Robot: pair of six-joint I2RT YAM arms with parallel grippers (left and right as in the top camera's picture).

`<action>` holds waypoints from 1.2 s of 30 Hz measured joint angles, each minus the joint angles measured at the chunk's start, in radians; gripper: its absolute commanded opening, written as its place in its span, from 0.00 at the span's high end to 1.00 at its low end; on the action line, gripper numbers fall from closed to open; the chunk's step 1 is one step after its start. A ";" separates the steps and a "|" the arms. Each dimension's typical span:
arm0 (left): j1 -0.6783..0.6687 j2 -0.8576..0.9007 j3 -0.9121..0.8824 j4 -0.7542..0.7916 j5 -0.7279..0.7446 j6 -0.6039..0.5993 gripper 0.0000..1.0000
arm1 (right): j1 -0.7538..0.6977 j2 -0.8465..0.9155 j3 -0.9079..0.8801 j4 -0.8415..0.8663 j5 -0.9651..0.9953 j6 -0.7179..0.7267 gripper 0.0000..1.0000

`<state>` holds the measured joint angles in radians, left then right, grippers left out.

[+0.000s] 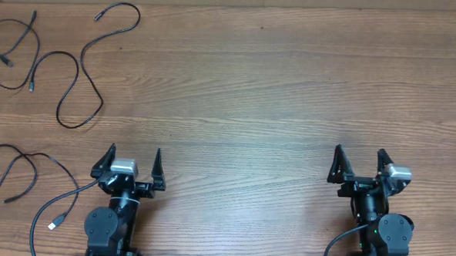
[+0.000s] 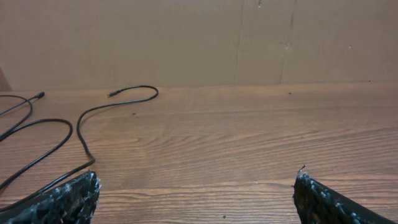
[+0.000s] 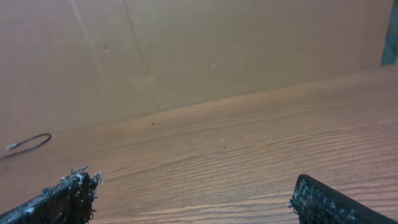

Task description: Untangle cables

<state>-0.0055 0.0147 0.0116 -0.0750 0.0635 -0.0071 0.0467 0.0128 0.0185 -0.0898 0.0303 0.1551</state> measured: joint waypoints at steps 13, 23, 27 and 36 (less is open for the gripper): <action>0.000 0.000 0.000 0.000 0.000 0.000 0.00 | 0.001 0.000 0.000 0.000 -0.026 -0.190 0.00; 0.000 0.000 0.000 0.000 0.000 0.000 0.00 | 0.001 0.000 0.000 0.000 -0.026 -0.239 0.00; 0.000 0.000 0.000 0.000 0.000 0.000 0.01 | 0.001 0.000 0.000 0.000 -0.026 -0.242 0.00; 0.000 0.000 0.000 0.000 0.000 0.000 0.00 | 0.001 0.000 0.000 0.000 -0.026 -0.245 0.00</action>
<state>-0.0055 0.0147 0.0116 -0.0746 0.0635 -0.0071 0.0475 0.0128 0.0185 -0.0895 0.0044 -0.0902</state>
